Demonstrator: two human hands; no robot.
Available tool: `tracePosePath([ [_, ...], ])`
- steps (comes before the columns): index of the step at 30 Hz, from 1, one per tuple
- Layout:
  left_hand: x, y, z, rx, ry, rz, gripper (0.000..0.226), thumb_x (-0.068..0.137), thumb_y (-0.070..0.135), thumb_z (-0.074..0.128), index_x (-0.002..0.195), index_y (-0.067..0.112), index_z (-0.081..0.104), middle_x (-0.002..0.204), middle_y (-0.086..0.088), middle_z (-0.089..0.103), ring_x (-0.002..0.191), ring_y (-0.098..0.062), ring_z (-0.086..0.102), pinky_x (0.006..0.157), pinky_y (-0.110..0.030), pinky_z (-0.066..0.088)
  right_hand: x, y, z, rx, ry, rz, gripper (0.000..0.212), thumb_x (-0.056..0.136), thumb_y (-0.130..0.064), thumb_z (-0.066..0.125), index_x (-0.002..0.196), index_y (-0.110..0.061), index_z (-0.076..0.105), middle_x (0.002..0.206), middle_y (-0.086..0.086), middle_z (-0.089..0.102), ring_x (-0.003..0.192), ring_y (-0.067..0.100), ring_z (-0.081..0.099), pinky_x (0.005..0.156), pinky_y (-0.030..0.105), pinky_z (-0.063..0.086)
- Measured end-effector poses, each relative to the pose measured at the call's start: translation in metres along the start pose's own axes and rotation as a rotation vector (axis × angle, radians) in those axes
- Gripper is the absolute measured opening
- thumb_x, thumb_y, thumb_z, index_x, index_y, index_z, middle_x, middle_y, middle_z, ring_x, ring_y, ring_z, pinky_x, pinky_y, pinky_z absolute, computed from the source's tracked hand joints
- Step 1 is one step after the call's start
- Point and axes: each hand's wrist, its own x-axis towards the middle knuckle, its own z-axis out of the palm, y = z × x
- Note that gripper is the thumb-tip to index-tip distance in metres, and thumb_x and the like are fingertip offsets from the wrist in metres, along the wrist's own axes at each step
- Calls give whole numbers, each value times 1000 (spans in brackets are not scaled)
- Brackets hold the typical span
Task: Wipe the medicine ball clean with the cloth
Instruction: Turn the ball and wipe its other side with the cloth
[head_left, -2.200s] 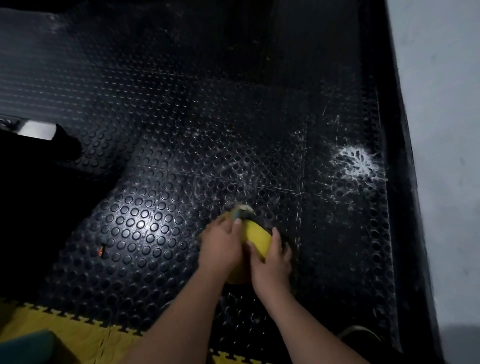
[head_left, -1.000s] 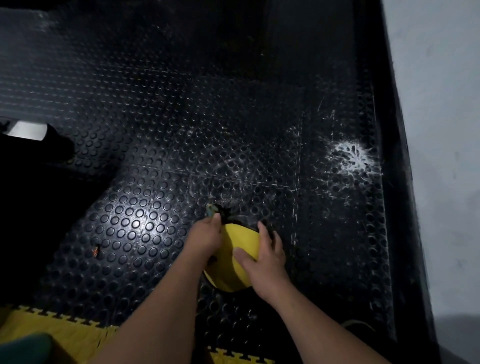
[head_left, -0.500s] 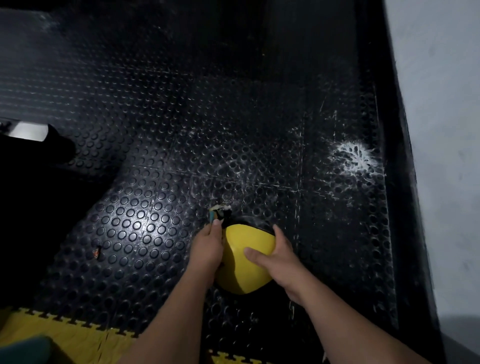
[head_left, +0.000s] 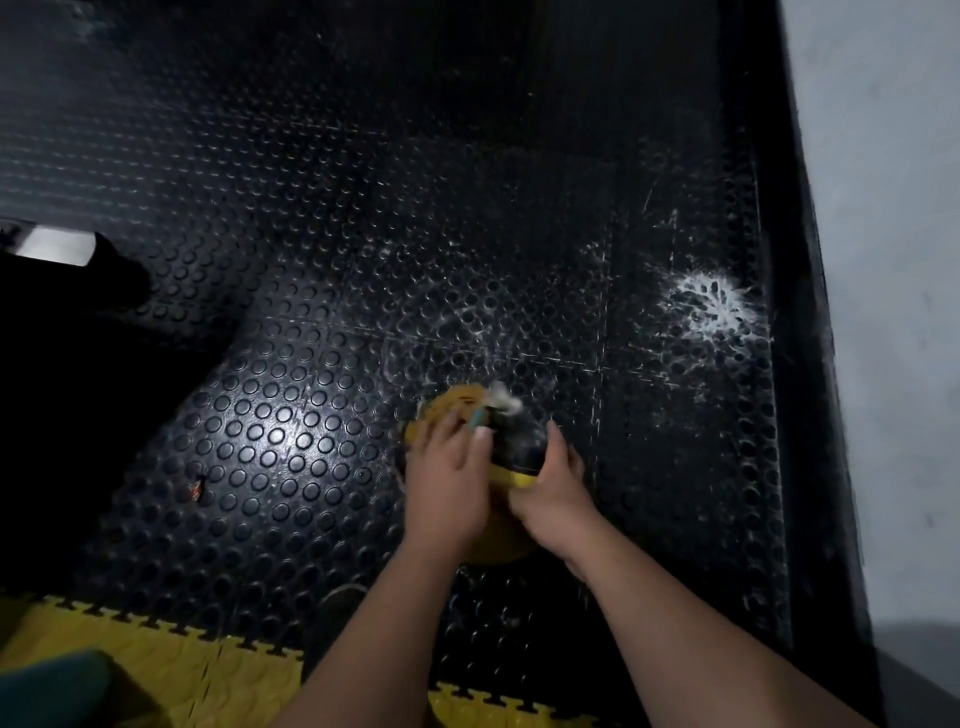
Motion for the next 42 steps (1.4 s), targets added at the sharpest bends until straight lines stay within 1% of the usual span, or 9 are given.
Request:
tracePosePath([
  [2, -1, -2, 11, 124, -75, 70, 62, 96, 57, 27, 143, 29, 57, 158, 16, 37, 153, -17, 17, 126, -46, 13, 5, 1, -7, 31, 0, -7, 106, 82, -35, 77, 160, -42, 6, 168, 2, 8, 148, 33, 29, 117, 51, 37],
  [7, 13, -25, -13, -241, 58, -294, 37, 108, 43, 38, 108, 21, 68, 111, -4, 68, 118, -31, 61, 97, -40, 48, 1, -1, 1, -37, -61, -39, 131, 64, -62, 87, 158, -47, -4, 168, -5, -2, 153, 33, 15, 120, 55, 29],
  [12, -15, -12, 9, -13, -8, -21, 47, 107, 44, 33, 146, 28, 53, 159, 12, 34, 151, -13, 20, 125, -41, 18, 6, -1, -10, -27, -55, -34, 118, 75, -49, 83, 159, -45, 1, 168, -2, 5, 149, 31, 25, 118, 46, 33],
  [16, 11, -29, -14, -222, 88, -381, 45, 107, 44, 37, 117, 14, 68, 121, -15, 69, 111, -31, 62, 98, -44, 51, 3, -1, -4, -20, -90, -30, 129, 65, -60, 87, 158, -48, -3, 169, -6, -2, 153, 32, 16, 121, 55, 27],
  [22, -15, -2, 7, 20, 24, 4, 44, 108, 39, 38, 146, 23, 54, 155, 10, 41, 151, -17, 23, 124, -40, 20, 11, -4, -12, -25, -73, -35, 114, 80, -47, 80, 160, -42, 0, 168, 0, 6, 148, 32, 27, 117, 43, 33],
  [26, 22, -17, -16, -140, 57, -395, 47, 109, 39, 36, 122, 6, 67, 124, -18, 66, 116, -36, 60, 99, -41, 48, 11, -6, -3, -32, -83, -18, 128, 66, -63, 85, 158, -47, -3, 169, -3, 0, 153, 33, 17, 122, 53, 26],
  [31, -8, -2, 12, 4, 73, -20, 44, 108, 40, 36, 138, 23, 62, 149, 9, 47, 146, -21, 33, 120, -40, 26, 12, -3, -13, -2, -74, -32, 118, 75, -52, 83, 159, -45, 1, 167, -2, 9, 148, 31, 27, 118, 46, 33],
  [36, 38, -30, -17, -217, 25, -548, 50, 109, 42, 35, 110, 5, 69, 112, -23, 68, 107, -39, 62, 78, -36, 45, 6, 4, 0, -11, -93, -31, 128, 67, -59, 87, 157, -51, -4, 169, -7, -6, 155, 32, 12, 121, 58, 26],
  [42, 7, -19, 3, -141, 91, -104, 45, 106, 42, 41, 132, 16, 66, 138, -3, 61, 133, -26, 51, 111, -46, 40, 7, 5, -8, -12, -82, -47, 124, 70, -56, 86, 158, -48, -1, 168, -5, 1, 152, 31, 21, 120, 53, 30],
])
